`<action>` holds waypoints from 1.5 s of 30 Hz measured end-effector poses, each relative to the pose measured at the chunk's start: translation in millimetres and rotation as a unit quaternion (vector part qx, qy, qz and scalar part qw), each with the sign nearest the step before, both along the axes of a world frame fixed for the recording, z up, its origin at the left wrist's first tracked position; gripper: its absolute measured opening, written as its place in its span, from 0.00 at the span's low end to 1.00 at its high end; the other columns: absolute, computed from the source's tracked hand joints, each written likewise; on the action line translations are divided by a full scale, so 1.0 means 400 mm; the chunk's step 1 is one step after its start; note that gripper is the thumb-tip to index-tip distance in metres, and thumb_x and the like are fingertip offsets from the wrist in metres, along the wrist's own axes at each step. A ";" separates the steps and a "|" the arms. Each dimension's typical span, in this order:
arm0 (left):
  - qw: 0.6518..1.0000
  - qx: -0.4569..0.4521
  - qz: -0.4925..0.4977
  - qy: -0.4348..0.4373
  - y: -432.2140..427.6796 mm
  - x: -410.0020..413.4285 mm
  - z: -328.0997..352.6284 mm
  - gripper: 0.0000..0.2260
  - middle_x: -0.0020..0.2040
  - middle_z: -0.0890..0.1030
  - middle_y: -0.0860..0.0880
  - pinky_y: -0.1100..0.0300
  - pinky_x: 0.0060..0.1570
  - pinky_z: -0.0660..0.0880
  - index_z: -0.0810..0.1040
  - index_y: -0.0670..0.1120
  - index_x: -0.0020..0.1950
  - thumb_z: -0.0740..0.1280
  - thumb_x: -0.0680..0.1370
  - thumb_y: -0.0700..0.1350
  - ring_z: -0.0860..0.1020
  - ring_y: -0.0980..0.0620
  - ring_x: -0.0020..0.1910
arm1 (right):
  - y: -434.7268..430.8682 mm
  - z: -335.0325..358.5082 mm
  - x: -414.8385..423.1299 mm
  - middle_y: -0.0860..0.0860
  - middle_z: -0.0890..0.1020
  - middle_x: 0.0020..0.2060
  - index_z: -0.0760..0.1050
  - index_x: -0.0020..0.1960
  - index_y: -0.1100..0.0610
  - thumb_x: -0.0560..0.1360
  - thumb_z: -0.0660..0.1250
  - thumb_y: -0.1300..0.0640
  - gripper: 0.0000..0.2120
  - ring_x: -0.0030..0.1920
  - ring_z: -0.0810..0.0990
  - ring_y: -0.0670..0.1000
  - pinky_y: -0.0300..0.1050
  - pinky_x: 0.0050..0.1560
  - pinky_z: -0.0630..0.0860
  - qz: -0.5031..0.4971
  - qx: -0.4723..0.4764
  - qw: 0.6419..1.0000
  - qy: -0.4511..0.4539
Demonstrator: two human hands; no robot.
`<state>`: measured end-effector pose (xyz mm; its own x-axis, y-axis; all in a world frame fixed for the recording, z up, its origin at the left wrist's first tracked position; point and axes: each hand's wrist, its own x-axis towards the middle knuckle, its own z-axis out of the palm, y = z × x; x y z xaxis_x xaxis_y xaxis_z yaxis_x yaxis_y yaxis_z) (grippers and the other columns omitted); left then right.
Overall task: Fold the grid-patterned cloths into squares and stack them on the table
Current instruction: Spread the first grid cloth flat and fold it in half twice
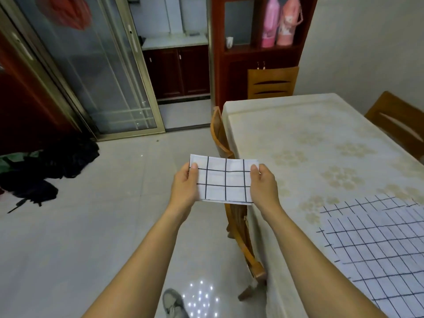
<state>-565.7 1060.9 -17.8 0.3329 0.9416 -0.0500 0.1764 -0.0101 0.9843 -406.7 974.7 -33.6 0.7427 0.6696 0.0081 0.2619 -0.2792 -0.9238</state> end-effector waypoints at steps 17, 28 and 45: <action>0.992 0.049 -0.113 -0.025 0.902 0.295 0.005 0.15 0.44 0.84 0.50 0.58 0.44 0.77 0.81 0.46 0.51 0.56 0.85 0.47 0.81 0.53 0.44 | 0.771 0.046 0.210 0.52 0.78 0.44 0.73 0.54 0.60 0.84 0.53 0.52 0.14 0.42 0.77 0.48 0.41 0.39 0.73 -0.143 0.021 0.986 -0.087; 0.986 0.020 -0.164 0.030 1.363 0.661 0.002 0.15 0.49 0.84 0.44 0.45 0.53 0.79 0.80 0.46 0.52 0.56 0.85 0.50 0.83 0.46 0.49 | 1.216 0.002 0.551 0.54 0.78 0.48 0.72 0.59 0.59 0.85 0.52 0.51 0.15 0.48 0.77 0.51 0.41 0.42 0.71 -0.193 0.017 0.979 -0.064; 0.904 0.045 -0.422 0.053 1.754 1.280 -0.072 0.11 0.50 0.82 0.45 0.58 0.24 0.78 0.78 0.45 0.59 0.58 0.85 0.46 0.83 0.48 0.45 | 1.499 -0.051 1.001 0.52 0.75 0.46 0.73 0.57 0.62 0.85 0.53 0.53 0.15 0.46 0.72 0.52 0.42 0.43 0.63 -0.426 -0.030 0.902 -0.066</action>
